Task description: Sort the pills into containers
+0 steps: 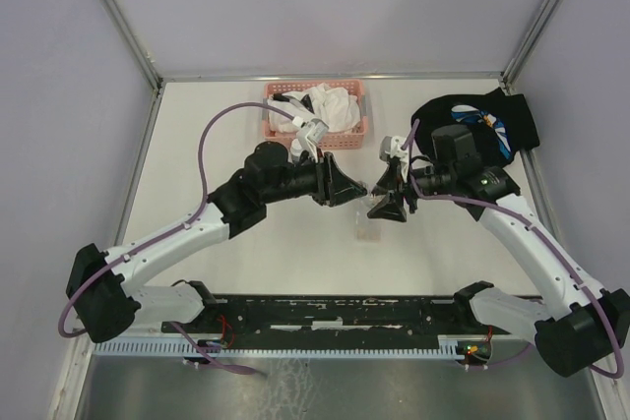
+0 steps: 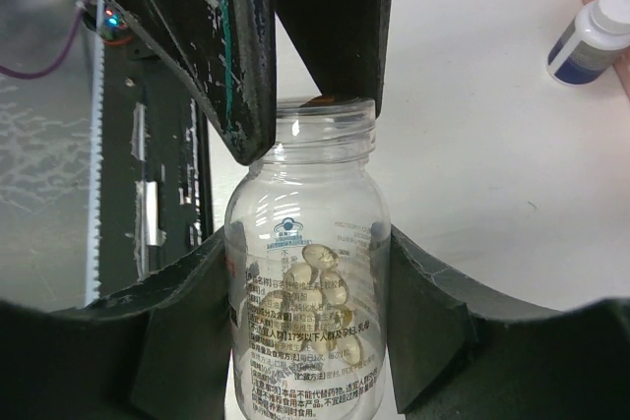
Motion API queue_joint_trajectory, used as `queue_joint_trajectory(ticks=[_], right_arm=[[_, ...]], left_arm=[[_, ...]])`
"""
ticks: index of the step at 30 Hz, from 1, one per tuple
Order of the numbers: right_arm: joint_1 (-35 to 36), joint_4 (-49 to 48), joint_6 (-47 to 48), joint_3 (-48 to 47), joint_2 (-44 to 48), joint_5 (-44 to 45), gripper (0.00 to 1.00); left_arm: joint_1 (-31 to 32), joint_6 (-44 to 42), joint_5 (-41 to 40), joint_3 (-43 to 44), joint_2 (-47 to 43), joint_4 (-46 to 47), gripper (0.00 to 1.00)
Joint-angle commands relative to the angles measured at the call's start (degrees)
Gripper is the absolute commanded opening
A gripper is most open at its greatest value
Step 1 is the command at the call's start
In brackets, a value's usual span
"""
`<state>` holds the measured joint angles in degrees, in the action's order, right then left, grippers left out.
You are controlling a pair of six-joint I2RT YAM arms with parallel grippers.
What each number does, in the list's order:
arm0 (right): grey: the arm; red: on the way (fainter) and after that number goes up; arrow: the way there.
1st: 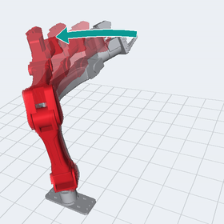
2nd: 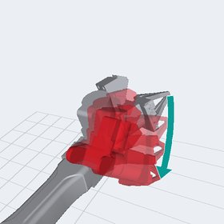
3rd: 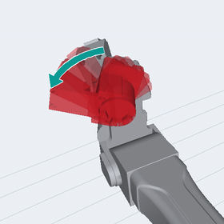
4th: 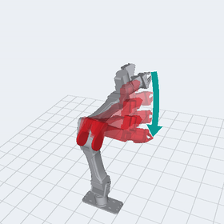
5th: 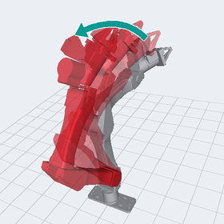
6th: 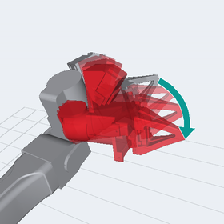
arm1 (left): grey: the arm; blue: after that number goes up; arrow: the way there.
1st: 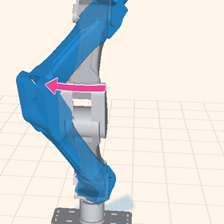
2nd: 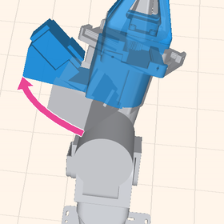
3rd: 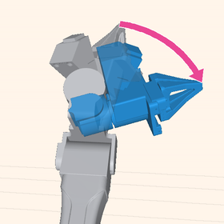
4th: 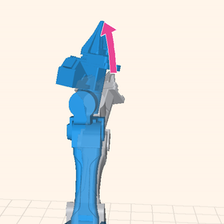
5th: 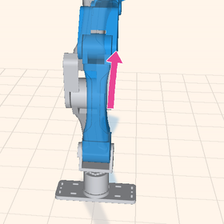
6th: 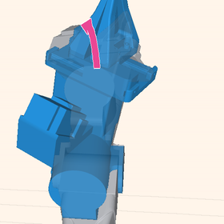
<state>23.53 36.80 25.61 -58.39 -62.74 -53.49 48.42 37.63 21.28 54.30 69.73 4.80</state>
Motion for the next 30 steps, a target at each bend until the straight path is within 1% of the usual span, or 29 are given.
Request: queue_joint_trajectory(ticks=[1, 3, 5, 7, 11, 14, 16, 19, 23, 27, 30], right_arm=[[-1.08, -13.31, -13.43, -0.5, 1.23, -10.79, 0.06], [-2.43, -22.06, -21.77, 2.8, 2.63, -13.24, 0.06], [-3.26, -27.78, -27.48, 4.22, 2.92, -15.43, 0.06], [-3.43, -30.16, -30.5, 4.21, 2.35, -17.94, 0.06], [-3.49, -32.97, -33.74, 4.19, 0.94, -22.14, 0.06], [-3.43, -33.39, -34.4, 4.12, 1.0, -22.56, 0.05], [-3.4, -33.31, -34.08, 4.29, 1.38, -22.17, 0.05], [-3.44, -31.91, -32.25, 4.07, 1.56, -21.63, 0.05], [-3.41, -28.62, -29.58, 3.38, 1.54, -21.32, 0.05], [-3.41, -28.23, -29.08, 3.37, 1.71, -21.17, 0.05], [-3.44, -27.88, -28.74, 3.27, 1.66, -21.05, 0.05]], left_arm=[[0.88, -2.75, 5.12, -0.96, -0.21, 4.41, 0.19], [0.86, -1.76, 6.21, -3.0, -0.47, 7.48, 0.19], [0.88, -1.51, 8.02, -4.16, -0.68, 10.37, 0.19], [0.8, -2.68, 9.84, -4.55, -0.74, 11.7, 0.19], [-0.64, -8.6, 15.67, -4.83, -0.88, 12.33, 0.2], [-2.62, -8.63, 18.63, -5.15, -0.67, 14.26, 0.23], [-3.6, -7.52, 19.13, -5.36, -0.54, 15.52, 0.33], [-3.92, -5.81, 18.64, -6.05, -0.96, 17.85, 0.52], [-4.14, -5.51, 14.85, -6.93, -3.38, 17.77, 0.72], [-4.43, -6.51, 11.42, -7.33, -5.93, 15.38, 0.82], [-4.66, -7.85, 10.47, -7.36, -6.79, 13.07, 0.86]])
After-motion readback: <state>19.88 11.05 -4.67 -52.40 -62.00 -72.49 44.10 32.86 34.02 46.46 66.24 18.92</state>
